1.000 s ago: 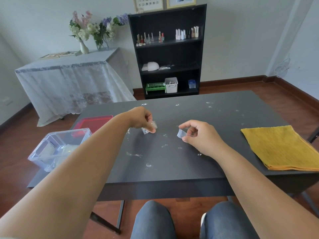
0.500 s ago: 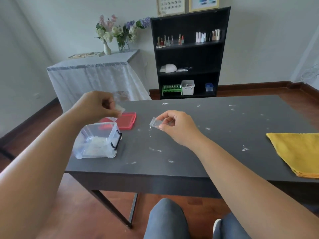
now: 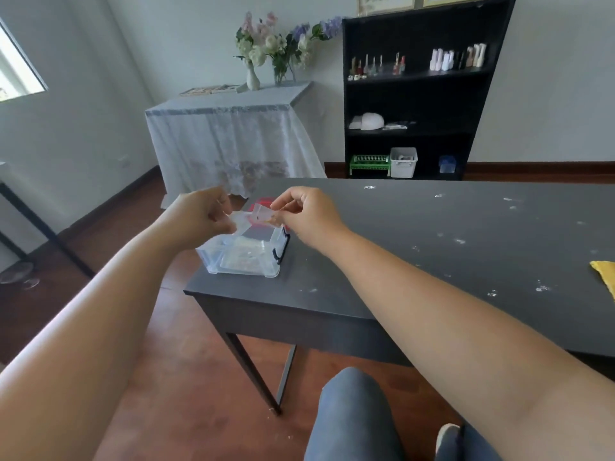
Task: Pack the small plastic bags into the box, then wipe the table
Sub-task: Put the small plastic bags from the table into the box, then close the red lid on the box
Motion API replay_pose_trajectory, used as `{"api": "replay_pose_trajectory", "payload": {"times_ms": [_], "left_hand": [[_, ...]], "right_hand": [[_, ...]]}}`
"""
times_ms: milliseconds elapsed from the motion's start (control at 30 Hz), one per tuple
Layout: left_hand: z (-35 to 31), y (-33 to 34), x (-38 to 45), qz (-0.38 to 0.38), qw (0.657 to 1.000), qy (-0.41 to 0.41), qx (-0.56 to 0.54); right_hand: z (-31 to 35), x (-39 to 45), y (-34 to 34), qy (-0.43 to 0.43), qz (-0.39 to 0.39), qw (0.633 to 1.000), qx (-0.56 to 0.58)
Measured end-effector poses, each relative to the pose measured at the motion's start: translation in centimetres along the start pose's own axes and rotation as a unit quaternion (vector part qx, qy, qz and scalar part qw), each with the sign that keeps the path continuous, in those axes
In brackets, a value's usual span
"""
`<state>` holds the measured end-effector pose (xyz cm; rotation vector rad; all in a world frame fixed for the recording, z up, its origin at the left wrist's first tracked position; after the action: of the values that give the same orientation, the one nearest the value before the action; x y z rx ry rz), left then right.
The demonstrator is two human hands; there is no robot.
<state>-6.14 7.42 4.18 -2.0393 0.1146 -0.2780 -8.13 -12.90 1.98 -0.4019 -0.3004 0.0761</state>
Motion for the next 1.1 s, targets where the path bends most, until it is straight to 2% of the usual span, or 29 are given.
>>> {"api": "replay_pose_trajectory", "payload": {"times_ms": [200,300,467,533,667,733,800,933,1000,1100], "left_hand": [[1.7,1.3,0.1,0.006,1.000,-0.008,-0.014],[2.3,1.7,0.4,-0.014,1.000,0.000,-0.018],[3.1,2.0,0.9,-0.057,0.998,0.009,-0.034],[3.0,1.8,1.6,-0.074,0.996,0.015,-0.043],[2.9,1.0,3.8,-0.083,0.992,-0.026,-0.096],[3.2,1.4,5.2,-0.041,0.984,-0.071,-0.158],[4.0,2.7,6.7,0.033,0.969,-0.123,-0.211],[6.0,5.8,8.6,0.166,0.940,-0.223,-0.200],[6.1,6.6,9.6,0.199,0.930,-0.230,-0.205],[5.5,6.5,10.8,0.214,0.935,-0.216,-0.184]], "right_hand": [[-0.7,0.7,2.6,0.003,-0.008,1.000,-0.028],[-1.1,0.4,3.3,-0.011,-0.005,0.998,-0.059],[-1.1,1.0,2.1,-0.054,-0.066,0.993,-0.082],[-2.1,1.9,0.9,-0.010,-0.091,0.993,-0.072],[-5.7,3.9,-0.8,0.150,-0.087,0.985,-0.012],[-7.5,4.4,-0.8,0.223,-0.074,0.971,0.036],[-8.6,4.7,-0.4,0.269,-0.062,0.959,0.068],[-9.7,5.6,0.4,0.292,-0.053,0.951,0.090],[-10.0,6.0,0.7,0.297,-0.051,0.949,0.093],[-10.0,6.7,1.0,0.306,-0.044,0.944,0.116]]}}
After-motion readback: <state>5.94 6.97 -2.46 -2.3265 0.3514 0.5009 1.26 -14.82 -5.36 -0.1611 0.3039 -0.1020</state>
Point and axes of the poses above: each hand's wrist, its own x-axis towards the middle knuckle, its own y-axis out of the palm, z = x × y, the point moved 7 cm from there along x, towards the middle knuckle, and after that the axes turned 2 degrees about z, right-handed, at the moved point
